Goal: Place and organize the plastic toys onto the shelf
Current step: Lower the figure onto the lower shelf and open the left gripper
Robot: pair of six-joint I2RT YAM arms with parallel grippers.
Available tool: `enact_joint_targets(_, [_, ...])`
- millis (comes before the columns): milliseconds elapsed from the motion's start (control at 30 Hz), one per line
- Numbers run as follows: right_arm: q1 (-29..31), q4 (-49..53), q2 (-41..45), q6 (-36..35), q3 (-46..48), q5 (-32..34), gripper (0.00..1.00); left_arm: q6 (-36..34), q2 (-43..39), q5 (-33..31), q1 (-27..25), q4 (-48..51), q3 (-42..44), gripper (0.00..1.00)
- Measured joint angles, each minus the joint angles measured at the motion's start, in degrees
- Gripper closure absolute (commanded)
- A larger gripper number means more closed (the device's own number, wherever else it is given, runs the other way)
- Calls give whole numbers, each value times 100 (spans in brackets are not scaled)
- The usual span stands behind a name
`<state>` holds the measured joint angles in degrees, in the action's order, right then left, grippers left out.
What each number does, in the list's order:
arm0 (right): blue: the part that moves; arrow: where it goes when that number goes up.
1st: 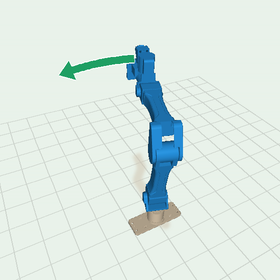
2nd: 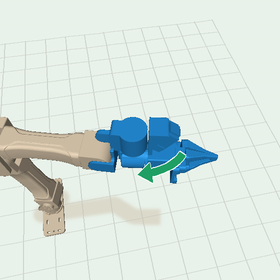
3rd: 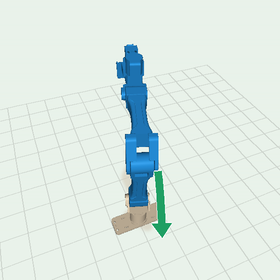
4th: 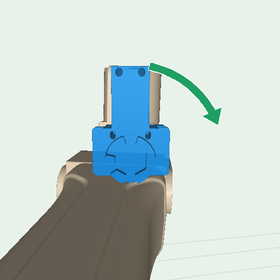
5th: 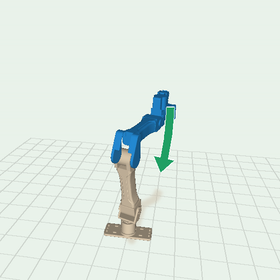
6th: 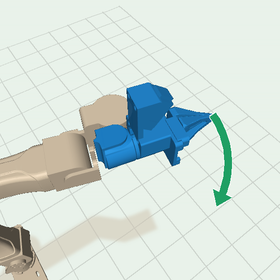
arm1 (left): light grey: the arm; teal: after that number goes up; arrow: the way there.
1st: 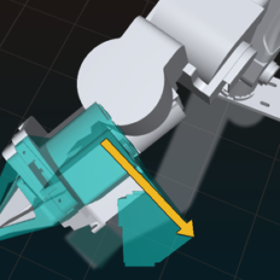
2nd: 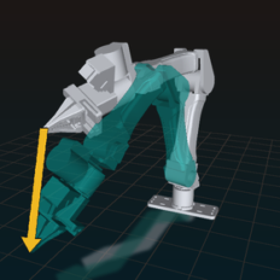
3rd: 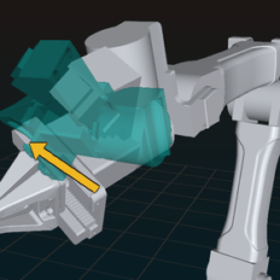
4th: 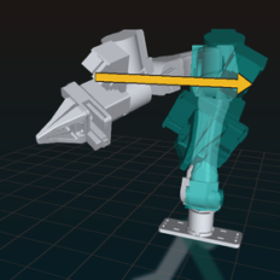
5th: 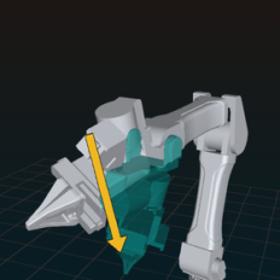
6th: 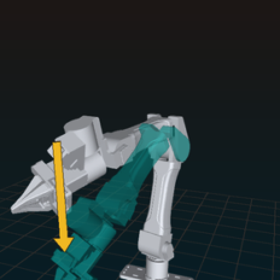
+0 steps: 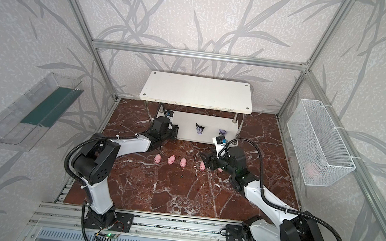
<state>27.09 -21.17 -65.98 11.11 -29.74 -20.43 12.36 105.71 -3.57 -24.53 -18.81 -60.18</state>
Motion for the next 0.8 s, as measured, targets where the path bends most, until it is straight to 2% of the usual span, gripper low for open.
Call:
enact_joint_targets(467, [-4, 0, 2, 2, 2, 0, 27, 0, 52, 2, 70, -9, -55, 53])
enact_joint_targets(800, [-4, 0, 0, 2, 2, 0, 27, -42, 46, 17, 70, -9, -55, 43])
